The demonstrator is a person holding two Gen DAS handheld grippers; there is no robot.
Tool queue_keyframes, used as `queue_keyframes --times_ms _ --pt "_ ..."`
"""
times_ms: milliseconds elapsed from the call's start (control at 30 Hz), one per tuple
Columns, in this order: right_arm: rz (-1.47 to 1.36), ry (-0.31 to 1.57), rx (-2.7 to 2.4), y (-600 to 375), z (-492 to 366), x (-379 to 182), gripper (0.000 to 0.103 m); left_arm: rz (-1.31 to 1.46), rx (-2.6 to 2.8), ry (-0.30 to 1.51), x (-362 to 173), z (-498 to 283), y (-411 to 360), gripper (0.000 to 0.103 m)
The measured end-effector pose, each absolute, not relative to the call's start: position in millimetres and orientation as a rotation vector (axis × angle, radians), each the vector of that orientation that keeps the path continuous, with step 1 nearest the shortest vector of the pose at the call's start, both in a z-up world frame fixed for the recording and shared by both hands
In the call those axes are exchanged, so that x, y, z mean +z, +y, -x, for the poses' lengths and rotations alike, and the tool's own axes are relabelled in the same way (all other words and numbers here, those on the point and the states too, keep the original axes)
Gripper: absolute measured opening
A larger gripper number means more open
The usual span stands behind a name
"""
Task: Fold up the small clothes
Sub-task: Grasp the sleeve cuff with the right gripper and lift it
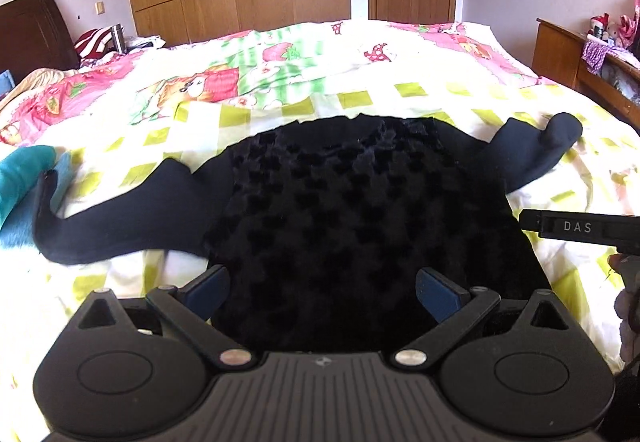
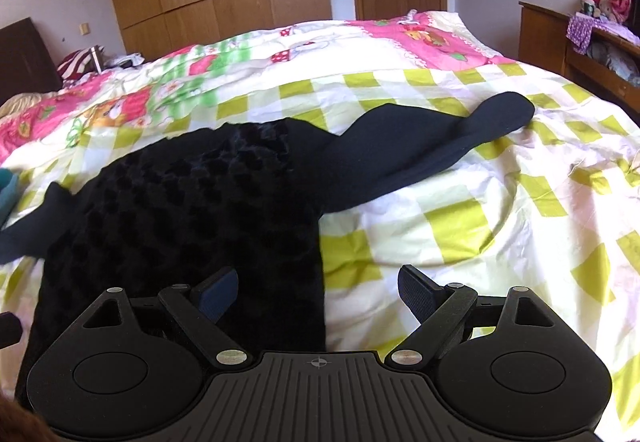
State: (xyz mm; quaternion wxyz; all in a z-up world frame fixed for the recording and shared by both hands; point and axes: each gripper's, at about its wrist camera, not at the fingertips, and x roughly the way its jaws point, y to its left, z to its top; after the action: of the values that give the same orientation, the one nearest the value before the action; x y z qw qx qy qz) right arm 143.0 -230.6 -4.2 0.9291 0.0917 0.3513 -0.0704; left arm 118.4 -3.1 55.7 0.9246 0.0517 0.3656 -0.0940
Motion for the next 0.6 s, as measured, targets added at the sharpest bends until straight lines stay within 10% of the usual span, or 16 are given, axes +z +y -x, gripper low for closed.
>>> queue_keyframes --times_ms 300,367,433,600 --pt "-0.511 0.741 -0.242 -295.0 -239.2 -48.1 0.082 -0.181 -0.268 0.714 4.6 -222.8 -55.1 0.103" --pt "-0.509 0.705 -0.283 -299.2 -249.8 -50.3 0.063 -0.209 -0.271 0.718 -10.7 -242.4 -67.1 0.103" --pt "-0.515 0.682 -0.335 -305.9 -258.9 -51.0 0.015 -0.22 -0.27 0.737 -22.5 -258.3 -77.6 0.103" --pt "-0.64 0.616 -0.363 -342.8 -262.7 -50.8 0.006 -0.218 -0.31 0.762 -42.1 -283.4 -114.0 0.103"
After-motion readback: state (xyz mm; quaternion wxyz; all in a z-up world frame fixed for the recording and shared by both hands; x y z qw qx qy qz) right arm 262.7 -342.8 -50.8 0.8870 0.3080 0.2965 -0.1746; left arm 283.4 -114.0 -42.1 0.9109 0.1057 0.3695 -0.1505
